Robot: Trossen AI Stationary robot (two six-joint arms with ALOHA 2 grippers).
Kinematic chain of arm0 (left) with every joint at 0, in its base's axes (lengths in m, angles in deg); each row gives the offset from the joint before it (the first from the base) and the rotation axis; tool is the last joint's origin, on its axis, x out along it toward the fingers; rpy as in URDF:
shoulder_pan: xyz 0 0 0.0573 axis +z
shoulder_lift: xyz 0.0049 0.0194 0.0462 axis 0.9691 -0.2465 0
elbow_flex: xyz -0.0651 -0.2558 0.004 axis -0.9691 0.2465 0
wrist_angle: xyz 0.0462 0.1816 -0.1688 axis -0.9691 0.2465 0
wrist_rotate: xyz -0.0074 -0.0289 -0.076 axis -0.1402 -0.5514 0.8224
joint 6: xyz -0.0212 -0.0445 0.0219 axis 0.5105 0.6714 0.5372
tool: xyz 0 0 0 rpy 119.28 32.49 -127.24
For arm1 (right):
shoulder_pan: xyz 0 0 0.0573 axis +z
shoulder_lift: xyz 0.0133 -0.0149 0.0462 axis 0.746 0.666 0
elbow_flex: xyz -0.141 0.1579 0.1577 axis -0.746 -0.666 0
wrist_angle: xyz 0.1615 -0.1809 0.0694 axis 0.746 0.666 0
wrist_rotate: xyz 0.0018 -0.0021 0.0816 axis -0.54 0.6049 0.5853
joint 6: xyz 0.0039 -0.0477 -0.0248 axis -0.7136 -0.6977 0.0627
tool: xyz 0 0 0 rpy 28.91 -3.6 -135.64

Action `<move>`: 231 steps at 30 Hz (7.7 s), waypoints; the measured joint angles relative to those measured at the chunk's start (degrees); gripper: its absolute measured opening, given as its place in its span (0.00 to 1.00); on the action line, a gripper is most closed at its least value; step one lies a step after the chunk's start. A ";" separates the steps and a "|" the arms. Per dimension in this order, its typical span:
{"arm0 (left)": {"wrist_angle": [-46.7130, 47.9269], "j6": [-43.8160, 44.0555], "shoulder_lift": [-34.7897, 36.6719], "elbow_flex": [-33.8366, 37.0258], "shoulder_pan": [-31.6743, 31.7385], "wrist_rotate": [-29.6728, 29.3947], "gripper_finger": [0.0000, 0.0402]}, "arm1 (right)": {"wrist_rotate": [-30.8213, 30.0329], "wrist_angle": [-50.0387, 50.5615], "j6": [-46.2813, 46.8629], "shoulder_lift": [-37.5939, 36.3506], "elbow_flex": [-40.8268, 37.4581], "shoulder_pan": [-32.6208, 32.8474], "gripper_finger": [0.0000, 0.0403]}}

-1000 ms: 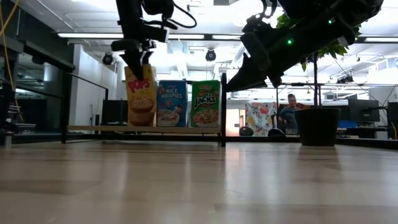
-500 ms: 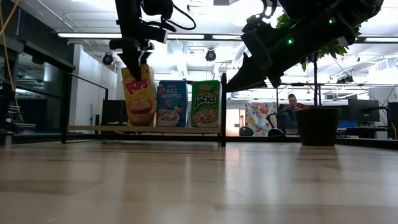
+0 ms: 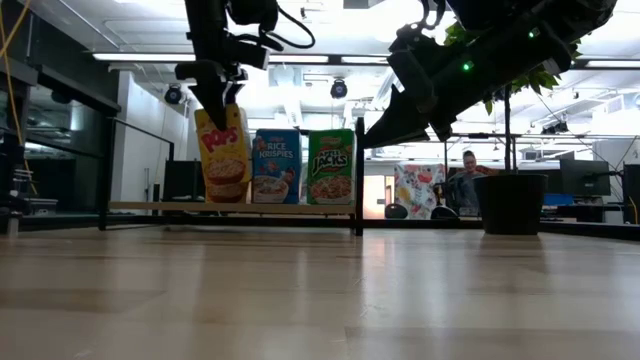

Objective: Stack cereal on shelf
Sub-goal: Put the yellow cereal box aligned with the other yellow cereal box on the shelf, then adjust the blue cereal box on the shelf, then return to Home Position

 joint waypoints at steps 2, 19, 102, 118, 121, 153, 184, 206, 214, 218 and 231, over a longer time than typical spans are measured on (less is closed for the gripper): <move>-0.11 0.01 0.00 0.29 0.00 0.00 0.51 | 0.00 0.00 0.00 0.00 0.00 0.00 0.00; -6.53 -1.17 -0.07 4.93 0.11 -3.43 0.50 | -0.01 0.00 0.00 0.00 0.00 0.00 0.00; -48.52 19.14 50.33 41.22 2.43 26.27 0.78 | 14.58 45.07 -16.70 6.58 46.21 -17.95 0.00; -57.86 21.01 56.69 46.33 2.43 26.32 0.78 | 18.55 61.77 -20.16 22.49 65.79 -21.82 0.00; -57.96 20.97 56.68 46.33 2.43 26.32 0.78 | 16.53 62.40 -20.17 22.67 65.68 -22.06 0.00; -57.96 20.96 56.68 46.33 2.45 26.25 0.78 | 16.50 61.17 -22.73 25.83 65.57 -24.45 0.00; -57.94 21.04 56.68 46.33 2.45 26.18 0.78 | 20.39 55.86 -21.34 26.19 65.57 -24.65 0.00; -57.92 21.02 56.68 46.33 2.43 26.16 0.78 | 19.08 59.24 -23.19 27.05 65.66 -24.39 0.00; -57.96 21.04 56.65 46.33 2.43 26.14 0.78 | 17.87 56.23 -23.47 27.67 65.64 -24.35 0.00; -57.96 21.04 56.66 46.33 2.43 26.14 0.78 | 17.90 55.80 -24.24 27.76 65.61 -24.37 0.00; -57.87 21.01 56.65 46.33 2.43 26.14 0.78 | 20.13 58.57 -27.73 25.72 65.61 -24.15 0.00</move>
